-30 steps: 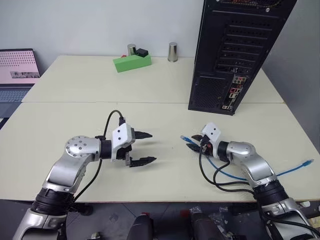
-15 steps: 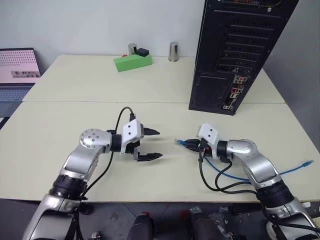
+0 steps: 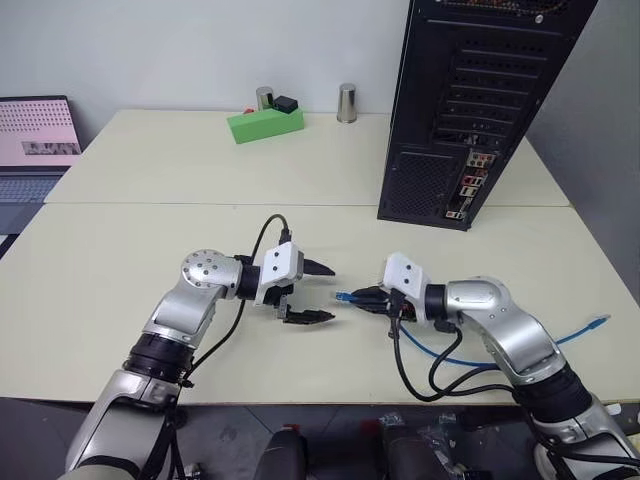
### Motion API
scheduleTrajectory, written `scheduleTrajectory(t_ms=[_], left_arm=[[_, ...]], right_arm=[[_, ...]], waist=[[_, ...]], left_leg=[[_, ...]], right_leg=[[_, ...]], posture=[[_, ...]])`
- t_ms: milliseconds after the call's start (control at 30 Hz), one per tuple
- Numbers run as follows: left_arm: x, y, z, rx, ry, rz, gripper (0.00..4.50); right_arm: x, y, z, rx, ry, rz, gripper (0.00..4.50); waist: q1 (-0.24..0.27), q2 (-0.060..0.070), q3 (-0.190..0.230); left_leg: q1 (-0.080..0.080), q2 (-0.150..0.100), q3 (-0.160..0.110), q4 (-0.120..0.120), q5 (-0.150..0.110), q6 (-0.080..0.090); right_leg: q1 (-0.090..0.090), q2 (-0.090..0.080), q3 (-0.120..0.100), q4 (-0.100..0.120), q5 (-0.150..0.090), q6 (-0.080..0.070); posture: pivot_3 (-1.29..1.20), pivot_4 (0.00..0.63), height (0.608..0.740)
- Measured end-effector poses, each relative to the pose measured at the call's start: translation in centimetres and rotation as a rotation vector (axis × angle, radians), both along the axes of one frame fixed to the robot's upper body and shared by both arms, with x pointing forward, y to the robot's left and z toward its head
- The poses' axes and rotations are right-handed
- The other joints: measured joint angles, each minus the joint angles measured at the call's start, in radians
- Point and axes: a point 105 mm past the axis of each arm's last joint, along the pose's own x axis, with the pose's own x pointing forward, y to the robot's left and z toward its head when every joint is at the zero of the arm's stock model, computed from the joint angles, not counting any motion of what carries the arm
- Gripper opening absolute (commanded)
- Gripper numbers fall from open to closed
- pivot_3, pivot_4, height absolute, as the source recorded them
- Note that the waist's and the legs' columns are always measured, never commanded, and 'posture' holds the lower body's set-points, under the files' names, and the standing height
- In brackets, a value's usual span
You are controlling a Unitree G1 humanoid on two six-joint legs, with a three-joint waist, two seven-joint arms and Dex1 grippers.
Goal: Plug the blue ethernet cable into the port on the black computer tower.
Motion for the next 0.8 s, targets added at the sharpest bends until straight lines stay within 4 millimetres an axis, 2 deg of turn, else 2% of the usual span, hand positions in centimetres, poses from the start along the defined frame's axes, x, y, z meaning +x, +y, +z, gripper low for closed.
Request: scheduleTrajectory(t_ms=[500,667,733,800], left_arm=[[-0.17,-0.35,-0.24,-0.002,0.018,-0.021,0.42],[-0.20,-0.38,-0.30,0.002,0.013,-0.026,0.29],[-0.26,-0.39,-0.39,0.006,0.010,-0.034,0.29],[-0.28,-0.37,-0.47,0.011,0.004,-0.040,0.29]], right_arm=[[-0.06,0.07,0.24,0.006,0.004,-0.003,0.05],[-0.07,0.04,0.20,0.003,0.007,-0.003,0.05],[-0.15,0.02,0.12,0.005,0.024,-0.002,0.75],[-0.39,-0.04,0.13,0.004,0.037,0.014,1.14]], waist=[[0.000,0.000,0.000],[0.000,0.000,0.000],[0.000,0.000,0.000],[0.000,0.000,0.000]], left_leg=[[0.000,0.000,0.000,0.000,0.000,0.000],[0.000,0.000,0.000,0.000,0.000,0.000],[0.000,0.000,0.000,0.000,0.000,0.000],[0.000,0.000,0.000,0.000,0.000,0.000]], right_leg=[[0.000,0.000,0.000,0.000,0.000,0.000],[0.000,0.000,0.000,0.000,0.000,0.000],[0.000,0.000,0.000,0.000,0.000,0.000],[0.000,0.000,0.000,0.000,0.000,0.000]], posture=[[0.00,0.150,0.740],[0.00,0.150,0.740],[0.00,0.150,0.740],[0.00,0.150,0.740]])
